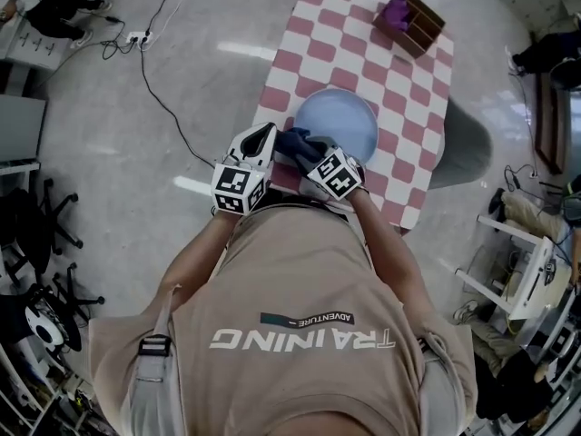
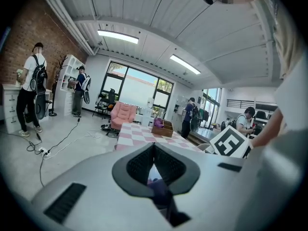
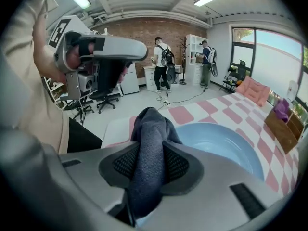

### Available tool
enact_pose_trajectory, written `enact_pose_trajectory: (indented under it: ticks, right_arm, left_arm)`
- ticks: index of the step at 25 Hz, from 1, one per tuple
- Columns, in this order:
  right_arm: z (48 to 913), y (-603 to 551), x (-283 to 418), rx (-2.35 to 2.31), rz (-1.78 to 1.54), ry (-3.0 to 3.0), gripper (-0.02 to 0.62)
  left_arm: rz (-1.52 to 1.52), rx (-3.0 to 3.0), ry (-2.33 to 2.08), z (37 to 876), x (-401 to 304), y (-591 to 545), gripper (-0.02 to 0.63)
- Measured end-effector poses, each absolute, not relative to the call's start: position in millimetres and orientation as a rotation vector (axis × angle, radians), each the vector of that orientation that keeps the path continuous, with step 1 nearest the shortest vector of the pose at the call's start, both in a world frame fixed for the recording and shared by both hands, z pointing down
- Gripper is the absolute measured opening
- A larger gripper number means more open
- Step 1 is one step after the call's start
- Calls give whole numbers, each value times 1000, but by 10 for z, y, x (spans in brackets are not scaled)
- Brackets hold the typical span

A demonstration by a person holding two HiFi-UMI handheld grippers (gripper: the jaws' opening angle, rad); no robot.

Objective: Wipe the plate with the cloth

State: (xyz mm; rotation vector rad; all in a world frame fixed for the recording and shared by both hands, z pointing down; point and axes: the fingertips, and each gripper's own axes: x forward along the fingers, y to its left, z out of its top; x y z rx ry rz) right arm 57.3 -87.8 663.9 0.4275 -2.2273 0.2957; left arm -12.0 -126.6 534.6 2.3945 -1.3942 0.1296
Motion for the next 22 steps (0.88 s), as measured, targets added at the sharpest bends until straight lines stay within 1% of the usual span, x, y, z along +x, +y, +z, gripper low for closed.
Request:
enact_pose_trajectory:
  ticks: [5, 13, 18, 22]
  right_arm:
    - [6671, -1026, 379, 362, 247, -2205, 135]
    - [6691, -1451, 268, 342, 174, -2169, 135]
    - [6675, -1921, 326, 466, 162, -2116, 135]
    - [6683, -2320, 576, 621, 184, -2052, 136]
  left_arm:
    - [114, 2350, -1439, 5373, -296, -1256, 12]
    - [92, 2307, -1518, 5344, -519, -1337, 12]
    - [100, 2295, -1524, 5335, -585, -1314, 12]
    - [115, 2295, -1531, 5319, -629, -1288, 12]
